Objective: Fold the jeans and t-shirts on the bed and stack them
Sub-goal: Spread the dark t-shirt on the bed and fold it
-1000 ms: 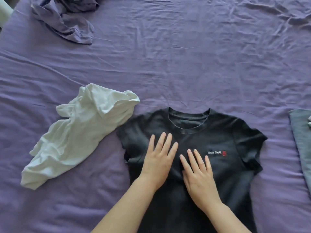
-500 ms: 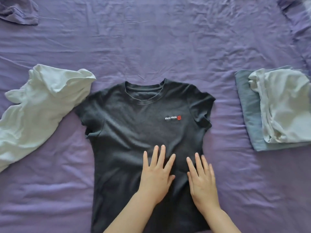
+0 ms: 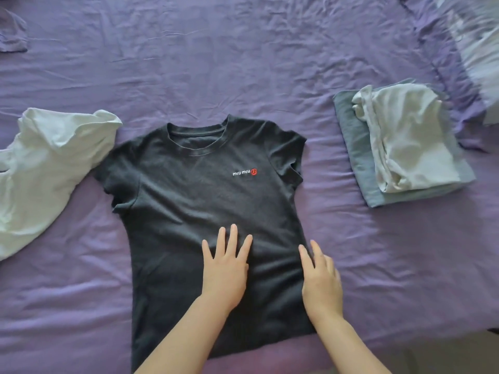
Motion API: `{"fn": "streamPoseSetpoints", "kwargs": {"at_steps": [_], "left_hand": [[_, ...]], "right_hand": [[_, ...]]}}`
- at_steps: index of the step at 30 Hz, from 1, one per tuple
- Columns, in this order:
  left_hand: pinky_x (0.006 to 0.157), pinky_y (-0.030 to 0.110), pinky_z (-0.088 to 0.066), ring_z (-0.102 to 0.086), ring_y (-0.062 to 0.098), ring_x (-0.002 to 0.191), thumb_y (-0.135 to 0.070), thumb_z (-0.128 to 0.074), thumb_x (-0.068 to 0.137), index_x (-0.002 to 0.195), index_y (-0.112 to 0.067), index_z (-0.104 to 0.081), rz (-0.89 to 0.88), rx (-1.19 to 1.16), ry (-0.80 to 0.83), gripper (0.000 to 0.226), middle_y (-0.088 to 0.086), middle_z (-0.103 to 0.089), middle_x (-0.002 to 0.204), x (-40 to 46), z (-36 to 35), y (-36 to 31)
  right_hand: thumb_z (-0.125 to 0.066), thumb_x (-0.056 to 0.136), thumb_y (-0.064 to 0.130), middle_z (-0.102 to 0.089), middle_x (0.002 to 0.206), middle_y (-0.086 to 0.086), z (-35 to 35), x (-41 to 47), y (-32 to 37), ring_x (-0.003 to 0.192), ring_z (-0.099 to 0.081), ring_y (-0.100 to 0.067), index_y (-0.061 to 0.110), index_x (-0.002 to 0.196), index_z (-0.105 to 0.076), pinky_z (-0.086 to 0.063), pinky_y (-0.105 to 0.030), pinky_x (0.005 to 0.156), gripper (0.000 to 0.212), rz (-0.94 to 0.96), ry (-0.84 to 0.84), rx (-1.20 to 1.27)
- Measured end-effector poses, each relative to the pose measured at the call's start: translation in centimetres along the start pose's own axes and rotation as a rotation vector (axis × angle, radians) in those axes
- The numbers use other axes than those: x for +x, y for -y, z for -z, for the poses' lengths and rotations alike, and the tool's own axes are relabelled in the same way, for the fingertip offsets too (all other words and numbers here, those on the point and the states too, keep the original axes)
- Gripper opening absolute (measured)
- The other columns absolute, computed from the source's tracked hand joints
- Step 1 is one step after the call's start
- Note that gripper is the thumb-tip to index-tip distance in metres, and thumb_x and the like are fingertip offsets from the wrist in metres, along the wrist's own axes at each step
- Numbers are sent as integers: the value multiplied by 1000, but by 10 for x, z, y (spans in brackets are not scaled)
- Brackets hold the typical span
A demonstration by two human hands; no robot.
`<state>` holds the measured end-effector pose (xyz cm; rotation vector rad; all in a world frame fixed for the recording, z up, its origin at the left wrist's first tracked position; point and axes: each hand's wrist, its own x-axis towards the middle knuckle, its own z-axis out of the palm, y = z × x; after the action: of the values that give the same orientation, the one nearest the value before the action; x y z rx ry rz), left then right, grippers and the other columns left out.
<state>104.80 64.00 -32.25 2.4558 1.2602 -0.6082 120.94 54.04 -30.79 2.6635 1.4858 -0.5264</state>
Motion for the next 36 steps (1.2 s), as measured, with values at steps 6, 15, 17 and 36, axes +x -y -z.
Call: {"fn": "streamPoseSetpoints", "kwargs": {"at_steps": [6,15,17,36], "left_hand": [[111,60,-2,18,33,144,-44,-37,97,148,-33,5,-100,20,44,67,10,20,156,-35,-19,12],[111,61,-5,7,29,146,-47,-34,97,148,-37,-2,123,2,-2,61,2,7,160,-99,-47,59],[112,60,-8,7,30,146,-40,-35,98,147,-42,-2,245,-21,-17,59,5,7,159,-104,-47,74],[109,52,-18,-23,32,135,-13,-55,81,129,-23,-38,273,-7,-84,52,10,-29,141,-98,-17,90]], "right_hand": [[-80,53,0,-50,136,-21,-16,-19,28,126,-48,-35,16,131,-54,-45,-50,97,84,359,23,-199],[-72,70,32,-32,150,-15,-33,-78,87,138,-28,-39,29,138,-43,-32,-62,102,73,479,217,-210],[-70,74,34,-33,150,-14,-37,-81,101,137,-28,-39,29,136,-45,-33,-61,102,68,498,205,-189],[-59,86,29,-33,150,-11,-33,-42,123,141,-24,-32,26,137,-44,-27,-56,108,54,485,182,-148]]}}
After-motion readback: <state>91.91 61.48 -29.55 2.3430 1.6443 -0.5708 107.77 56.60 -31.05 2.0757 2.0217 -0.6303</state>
